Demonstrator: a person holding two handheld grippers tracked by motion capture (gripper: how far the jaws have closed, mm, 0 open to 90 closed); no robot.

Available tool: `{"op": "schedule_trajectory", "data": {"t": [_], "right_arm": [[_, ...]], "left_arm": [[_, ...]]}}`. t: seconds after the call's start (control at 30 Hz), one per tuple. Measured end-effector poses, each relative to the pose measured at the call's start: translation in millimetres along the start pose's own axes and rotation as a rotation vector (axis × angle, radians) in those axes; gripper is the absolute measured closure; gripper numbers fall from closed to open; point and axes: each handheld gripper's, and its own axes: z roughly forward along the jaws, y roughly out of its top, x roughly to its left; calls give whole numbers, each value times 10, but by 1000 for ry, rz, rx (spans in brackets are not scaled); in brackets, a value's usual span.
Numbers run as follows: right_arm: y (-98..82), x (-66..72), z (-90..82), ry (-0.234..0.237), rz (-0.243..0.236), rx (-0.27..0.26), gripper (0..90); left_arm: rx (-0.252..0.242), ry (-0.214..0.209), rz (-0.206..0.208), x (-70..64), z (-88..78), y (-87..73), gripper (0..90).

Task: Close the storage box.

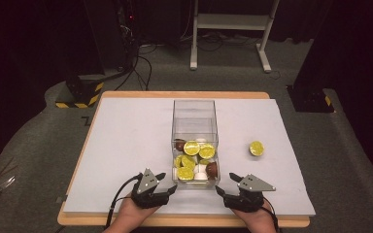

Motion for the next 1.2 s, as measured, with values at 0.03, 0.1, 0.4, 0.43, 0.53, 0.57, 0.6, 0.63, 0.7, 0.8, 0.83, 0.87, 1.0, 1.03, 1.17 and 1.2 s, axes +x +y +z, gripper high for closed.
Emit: {"op": "schedule_trajectory", "data": {"t": [0.03, 0.1, 0.4, 0.43, 0.53, 0.57, 0.6, 0.63, 0.7, 0.8, 0.83, 0.87, 1.0, 1.03, 1.17, 1.2], "right_arm": [[6, 9, 9, 3, -7, -2, 293], [16, 33, 24, 4, -12, -2, 294], [33, 93, 29, 21, -70, -42, 510], [38, 91, 29, 25, -69, -43, 509], [44, 87, 38, 32, -71, -48, 509], [46, 86, 42, 34, -71, -47, 510], [50, 81, 50, 35, -75, -47, 511], [53, 75, 59, 40, -78, -49, 520], [58, 73, 80, 53, -80, -48, 535], [61, 83, 98, 58, -89, -48, 555], [61, 84, 100, 59, -89, -48, 558], [62, 84, 100, 60, -91, -48, 562], [65, 86, 100, 59, -99, -45, 568], [67, 86, 102, 60, -101, -45, 575], [87, 91, 111, 64, -110, -49, 589], [90, 90, 115, 64, -110, -51, 590]], "left_arm": [[-1, -1, 0, 1, 0, 0, 389], [-1, -6, -1, 1, 0, -2, 391], [-42, -21, 56, -85, -31, -33, 530], [-52, -18, 42, -99, -27, -39, 535], [-52, -12, 25, -91, -27, -50, 552], [-49, -3, 34, -81, -26, -55, 563], [-58, 0, 18, -88, -20, -60, 570], [-53, -1, 27, -72, -24, -56, 580], [-59, -1, 4, -57, -18, -49, 594], [-51, -12, 1, -43, -12, -45, 612], [-53, -14, -5, -49, -5, -49, 619], [-54, -13, -8, -56, -1, -52, 627], [-53, -11, -3, -65, 5, -53, 646], [-56, -7, -7, -66, 8, -51, 655], [-51, 2, 4, -33, 0, -23, 683], [-58, 0, -25, -29, 5, -7, 684]]}}
